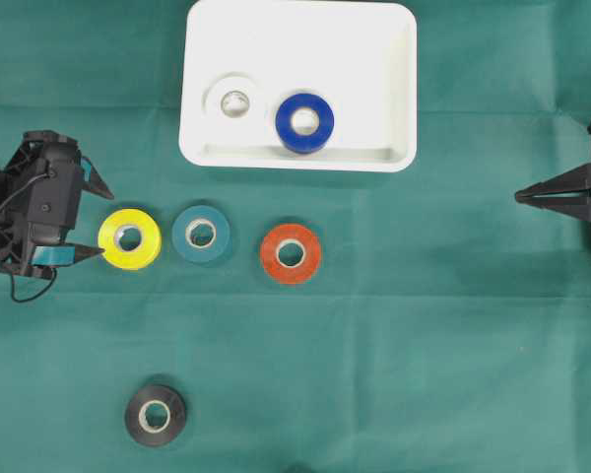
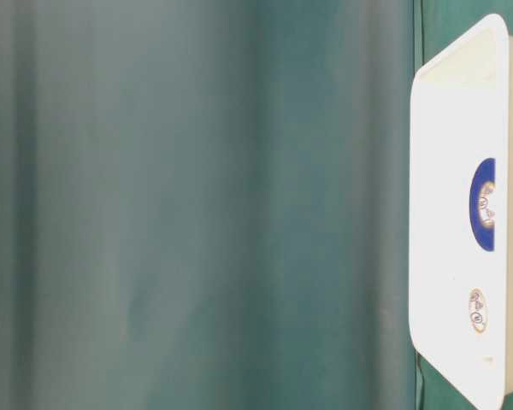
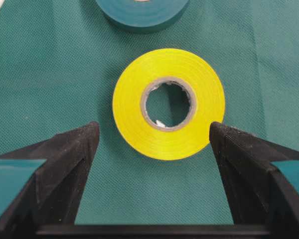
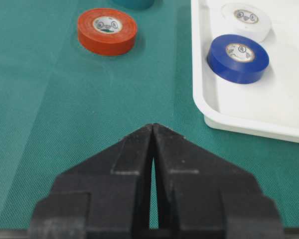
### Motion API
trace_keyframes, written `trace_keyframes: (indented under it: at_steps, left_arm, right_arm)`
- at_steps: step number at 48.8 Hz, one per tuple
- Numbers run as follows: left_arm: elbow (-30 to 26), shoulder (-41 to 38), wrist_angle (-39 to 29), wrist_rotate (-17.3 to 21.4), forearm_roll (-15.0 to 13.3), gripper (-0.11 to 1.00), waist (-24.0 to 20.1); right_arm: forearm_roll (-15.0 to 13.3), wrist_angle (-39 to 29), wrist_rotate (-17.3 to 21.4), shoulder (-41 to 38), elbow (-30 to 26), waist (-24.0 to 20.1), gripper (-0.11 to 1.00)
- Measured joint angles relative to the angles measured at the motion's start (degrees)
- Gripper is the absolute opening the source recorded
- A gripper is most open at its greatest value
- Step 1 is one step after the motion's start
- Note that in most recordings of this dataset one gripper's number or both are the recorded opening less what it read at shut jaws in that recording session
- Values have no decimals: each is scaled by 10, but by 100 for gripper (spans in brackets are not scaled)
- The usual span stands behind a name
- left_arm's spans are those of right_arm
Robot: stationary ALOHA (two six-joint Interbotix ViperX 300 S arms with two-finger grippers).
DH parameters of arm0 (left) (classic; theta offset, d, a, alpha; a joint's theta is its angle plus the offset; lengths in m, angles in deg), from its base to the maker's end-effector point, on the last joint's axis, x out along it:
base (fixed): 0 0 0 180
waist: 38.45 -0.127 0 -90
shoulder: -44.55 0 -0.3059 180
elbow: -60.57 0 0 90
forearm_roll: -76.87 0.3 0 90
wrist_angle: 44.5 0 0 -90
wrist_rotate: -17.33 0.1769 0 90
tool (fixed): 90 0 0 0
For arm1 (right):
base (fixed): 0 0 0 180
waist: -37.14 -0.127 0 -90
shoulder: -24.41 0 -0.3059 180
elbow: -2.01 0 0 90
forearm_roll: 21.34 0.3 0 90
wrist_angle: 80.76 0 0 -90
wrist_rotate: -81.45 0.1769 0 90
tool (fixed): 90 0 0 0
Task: Put the tape into the white case with the left arm.
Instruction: 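Move the left gripper down toward the black tape roll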
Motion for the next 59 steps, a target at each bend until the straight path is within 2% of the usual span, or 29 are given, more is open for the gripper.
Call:
trace_keyframes:
  at_steps: [5, 20, 28, 43, 59]
  left_arm:
    - [-1, -2, 0, 0, 0, 87, 21]
    - [-1, -22, 0, 0, 0, 86, 127]
    - [-2, -27, -3, 1, 0, 86, 163]
    - [-14, -50, 0, 0, 0, 86, 183]
    - [-107, -172, 4, 3, 0, 86, 209]
  right_arm:
    - [-1, 0, 0, -1, 0, 0, -10]
    - [-1, 0, 0, -1, 0, 0, -10]
    - [0, 0, 0, 0, 0, 0, -10]
    - [0, 0, 0, 0, 0, 0, -10]
    - [-1, 0, 0, 0, 1, 0, -10]
